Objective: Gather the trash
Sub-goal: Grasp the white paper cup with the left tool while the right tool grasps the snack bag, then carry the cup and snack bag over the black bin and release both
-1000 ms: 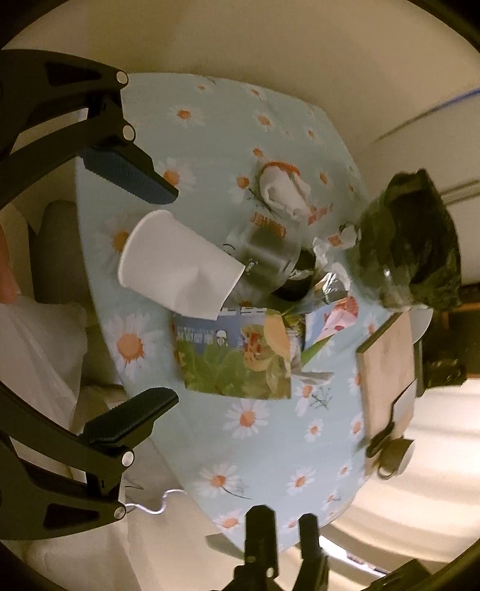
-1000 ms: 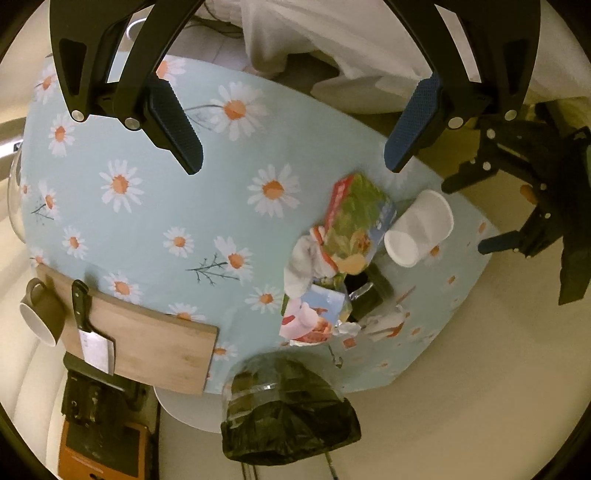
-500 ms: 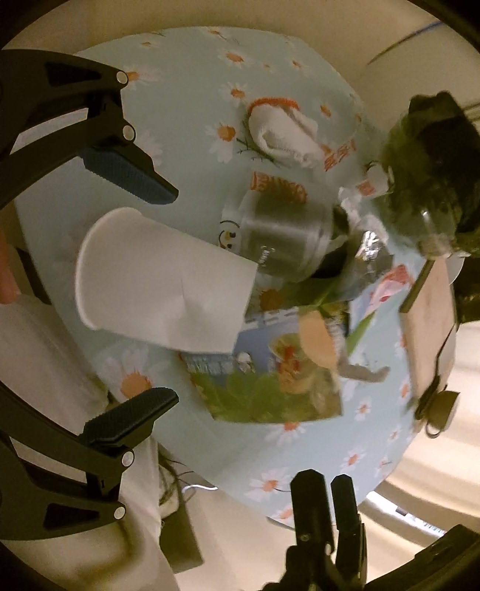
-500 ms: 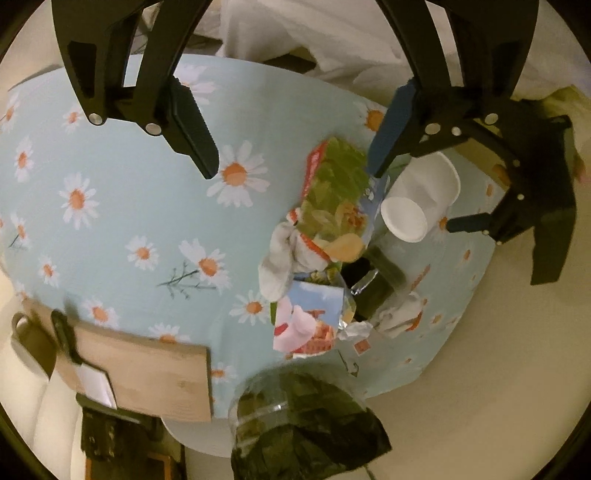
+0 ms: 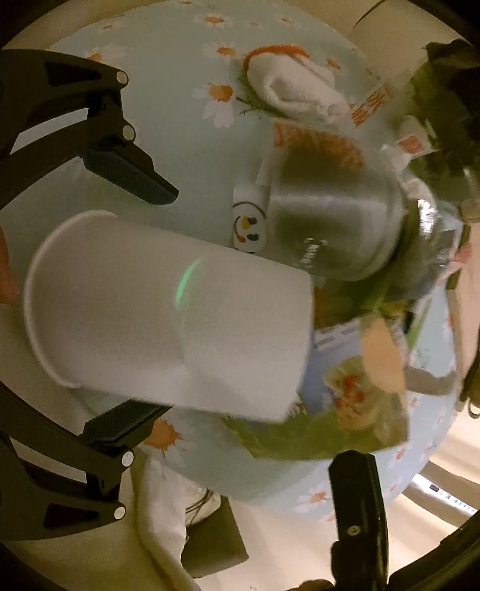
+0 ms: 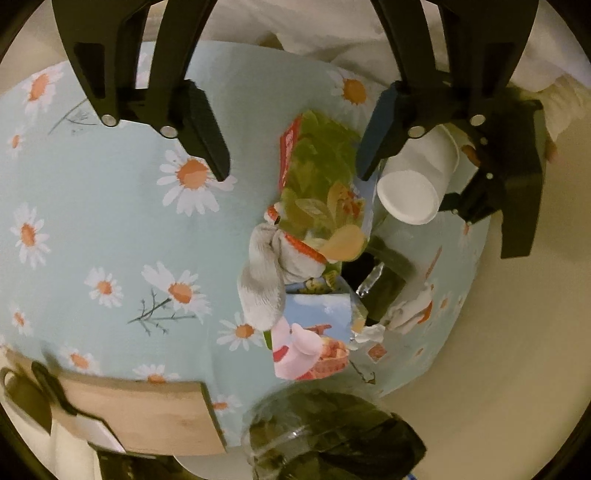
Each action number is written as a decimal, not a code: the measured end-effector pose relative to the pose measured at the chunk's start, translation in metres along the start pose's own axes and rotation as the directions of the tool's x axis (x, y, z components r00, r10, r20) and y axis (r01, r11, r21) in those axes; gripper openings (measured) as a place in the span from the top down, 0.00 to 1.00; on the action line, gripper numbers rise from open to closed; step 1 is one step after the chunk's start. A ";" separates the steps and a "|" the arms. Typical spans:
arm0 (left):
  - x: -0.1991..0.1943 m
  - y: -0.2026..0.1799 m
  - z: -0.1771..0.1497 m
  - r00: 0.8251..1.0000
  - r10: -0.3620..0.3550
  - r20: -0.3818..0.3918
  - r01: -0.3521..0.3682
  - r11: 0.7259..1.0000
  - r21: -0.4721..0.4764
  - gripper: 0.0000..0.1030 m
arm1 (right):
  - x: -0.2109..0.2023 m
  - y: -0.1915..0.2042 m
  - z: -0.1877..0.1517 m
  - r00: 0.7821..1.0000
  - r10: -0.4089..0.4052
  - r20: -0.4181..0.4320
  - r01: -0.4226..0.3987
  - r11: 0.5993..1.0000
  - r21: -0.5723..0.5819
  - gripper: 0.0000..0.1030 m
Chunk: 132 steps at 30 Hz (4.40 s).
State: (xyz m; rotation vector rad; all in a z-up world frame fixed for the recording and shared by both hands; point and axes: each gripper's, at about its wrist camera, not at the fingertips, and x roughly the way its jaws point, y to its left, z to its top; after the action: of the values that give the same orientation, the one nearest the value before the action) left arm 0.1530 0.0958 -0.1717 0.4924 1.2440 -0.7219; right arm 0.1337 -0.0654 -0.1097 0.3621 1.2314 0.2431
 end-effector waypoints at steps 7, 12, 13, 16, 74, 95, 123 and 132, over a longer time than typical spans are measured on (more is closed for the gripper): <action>0.005 0.001 -0.001 0.999 0.053 -0.006 -0.053 0.999 0.000 0.04 | 0.008 -0.002 -0.002 1.000 0.031 0.000 -0.031 0.999 0.010 0.52; 0.004 -0.001 -0.005 0.998 0.056 0.016 -0.056 0.998 0.000 0.04 | 0.009 -0.006 0.003 0.997 0.082 0.011 -0.082 0.997 -0.002 0.66; 0.004 -0.002 -0.006 0.998 0.057 0.025 -0.057 0.998 0.002 0.04 | 0.009 -0.006 0.005 0.995 0.100 0.011 -0.100 0.995 -0.007 0.68; 0.004 -0.007 -0.021 0.997 0.063 0.051 -0.062 0.998 -0.026 0.04 | 0.013 -0.009 0.009 0.990 0.142 0.002 -0.142 0.990 -0.028 0.75; -0.135 0.002 0.000 0.896 0.303 0.324 -0.096 0.846 -0.524 0.95 | -0.141 -0.112 0.064 0.934 0.320 0.159 -0.280 0.932 -0.229 0.83; -0.194 0.142 0.084 0.846 0.122 0.519 -0.007 0.976 -0.216 0.95 | -0.172 -0.025 0.149 0.872 0.194 0.450 -0.189 0.980 -0.058 0.83; -0.182 0.201 0.241 0.819 -0.055 0.571 0.067 0.998 0.000 0.95 | -0.126 0.020 0.282 0.838 0.190 0.512 -0.190 0.980 -0.054 0.83; -0.166 0.203 0.252 0.832 -0.008 0.554 0.025 0.999 -0.024 0.82 | -0.098 0.021 0.297 0.861 0.196 0.469 -0.182 0.980 -0.075 0.78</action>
State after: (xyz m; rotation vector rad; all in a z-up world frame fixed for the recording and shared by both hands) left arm 0.4446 0.0980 0.0452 0.2171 0.7072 -0.7888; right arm 0.3846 -0.1242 0.0696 0.4872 0.7044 0.3181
